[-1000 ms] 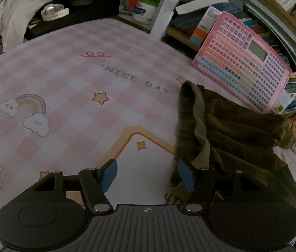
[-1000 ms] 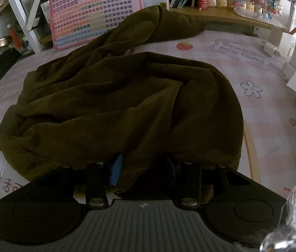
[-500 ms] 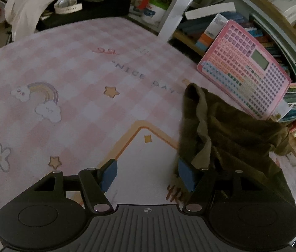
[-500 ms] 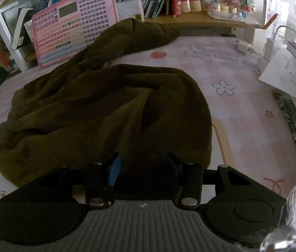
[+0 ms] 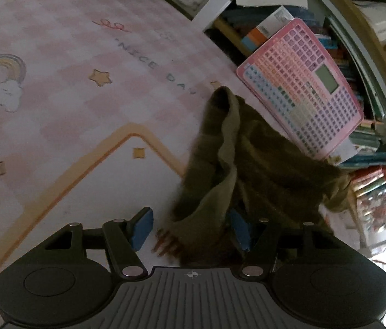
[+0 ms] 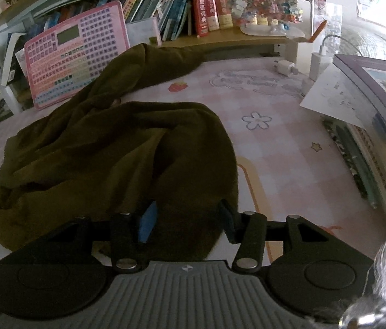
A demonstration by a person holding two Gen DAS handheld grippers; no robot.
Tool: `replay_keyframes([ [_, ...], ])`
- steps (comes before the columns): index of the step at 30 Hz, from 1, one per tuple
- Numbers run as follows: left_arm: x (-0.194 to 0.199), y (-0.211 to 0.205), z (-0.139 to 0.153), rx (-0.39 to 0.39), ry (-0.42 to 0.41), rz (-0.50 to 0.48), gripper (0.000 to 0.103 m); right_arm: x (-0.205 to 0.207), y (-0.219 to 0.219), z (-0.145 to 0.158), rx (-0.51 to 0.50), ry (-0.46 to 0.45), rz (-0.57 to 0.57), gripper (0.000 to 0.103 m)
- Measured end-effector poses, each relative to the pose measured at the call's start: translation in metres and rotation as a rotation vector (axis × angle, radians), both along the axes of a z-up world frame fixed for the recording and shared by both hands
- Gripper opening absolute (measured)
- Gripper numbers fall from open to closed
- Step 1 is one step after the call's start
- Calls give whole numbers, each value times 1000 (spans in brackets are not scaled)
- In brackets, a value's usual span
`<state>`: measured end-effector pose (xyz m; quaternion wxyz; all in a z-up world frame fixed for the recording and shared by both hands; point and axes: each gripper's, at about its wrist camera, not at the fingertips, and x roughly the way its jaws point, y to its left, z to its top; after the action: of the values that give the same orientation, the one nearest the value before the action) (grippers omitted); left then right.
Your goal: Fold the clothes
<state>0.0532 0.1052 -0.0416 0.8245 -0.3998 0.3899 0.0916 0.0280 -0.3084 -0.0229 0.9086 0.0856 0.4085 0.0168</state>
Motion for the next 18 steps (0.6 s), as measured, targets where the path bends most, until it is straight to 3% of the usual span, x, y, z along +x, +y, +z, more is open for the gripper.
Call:
replay_keyframes([
  [2, 5, -4, 3, 18, -14, -29, 12, -1, -3, 0, 12, -2, -10, 49],
  [3, 5, -6, 7, 35, -29, -43, 9, 0, -5, 0, 21, -1, -18, 49],
  [5, 1, -6, 26, 98, -84, -58, 8, 2, -8, -1, 37, 4, -33, 49],
  [8, -16, 14, 64, 170, -195, -7, 8, 6, -9, -2, 42, 21, -31, 49],
  [16, -41, 51, 43, 275, -70, 110, 8, 13, -4, -15, 82, 101, 29, 54],
  [18, -45, 52, 37, 267, -64, 128, 8, 14, 1, -17, 85, 117, 54, 54],
])
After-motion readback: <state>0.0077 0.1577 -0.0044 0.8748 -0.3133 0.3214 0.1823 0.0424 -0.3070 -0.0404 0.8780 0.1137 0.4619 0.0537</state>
